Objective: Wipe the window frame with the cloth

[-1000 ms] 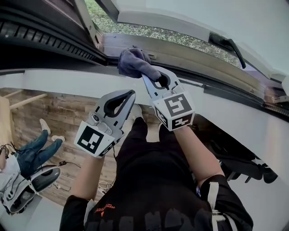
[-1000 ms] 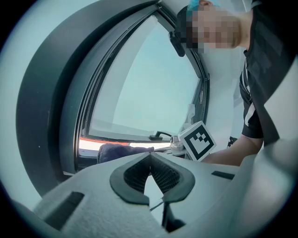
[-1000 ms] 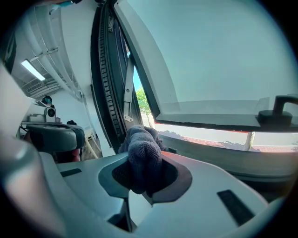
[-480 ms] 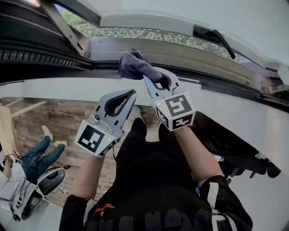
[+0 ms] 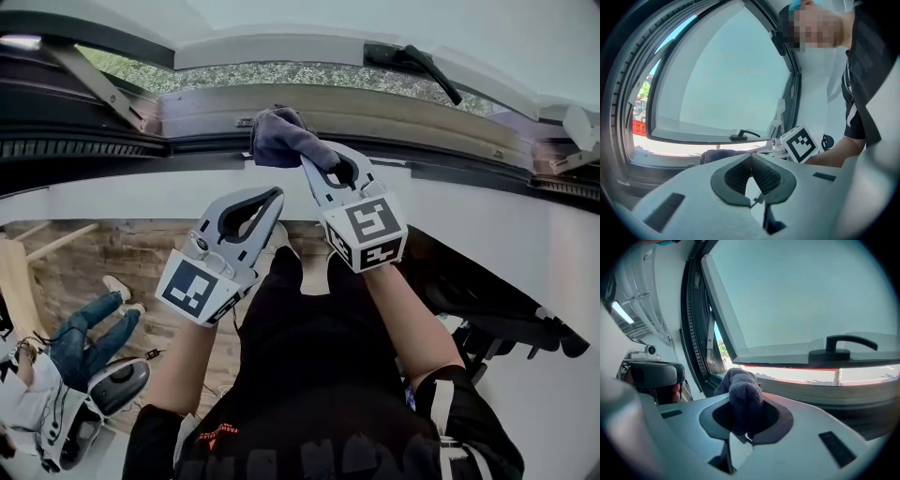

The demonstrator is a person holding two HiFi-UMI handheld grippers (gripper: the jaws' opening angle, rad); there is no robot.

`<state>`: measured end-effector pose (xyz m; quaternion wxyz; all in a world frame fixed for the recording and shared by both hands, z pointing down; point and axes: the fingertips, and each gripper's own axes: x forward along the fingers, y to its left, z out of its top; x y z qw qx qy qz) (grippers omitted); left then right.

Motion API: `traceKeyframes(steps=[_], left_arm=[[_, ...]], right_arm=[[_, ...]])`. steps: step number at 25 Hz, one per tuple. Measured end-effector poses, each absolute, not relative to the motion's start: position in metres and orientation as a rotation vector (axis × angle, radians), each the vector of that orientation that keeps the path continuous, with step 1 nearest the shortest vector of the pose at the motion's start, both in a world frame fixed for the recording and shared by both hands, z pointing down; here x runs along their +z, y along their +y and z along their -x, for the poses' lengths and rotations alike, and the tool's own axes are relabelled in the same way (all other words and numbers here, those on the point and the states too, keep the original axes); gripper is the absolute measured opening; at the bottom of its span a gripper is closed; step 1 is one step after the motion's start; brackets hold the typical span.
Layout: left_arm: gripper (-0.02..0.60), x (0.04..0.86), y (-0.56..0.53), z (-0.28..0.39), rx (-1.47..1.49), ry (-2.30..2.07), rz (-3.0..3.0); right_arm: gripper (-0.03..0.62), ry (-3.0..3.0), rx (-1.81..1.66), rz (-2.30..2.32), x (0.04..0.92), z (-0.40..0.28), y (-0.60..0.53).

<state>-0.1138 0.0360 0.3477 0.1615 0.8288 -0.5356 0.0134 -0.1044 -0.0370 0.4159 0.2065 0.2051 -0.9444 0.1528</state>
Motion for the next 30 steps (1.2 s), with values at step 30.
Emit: traceKeyframes(steps=[30], left_arm=[[0.02,0.347,-0.008,0.018,0.099,-1.353,-2.472]], right_arm=[[0.061,-2.601,0.483,-0.8,0.415,-0.009,-0.086]])
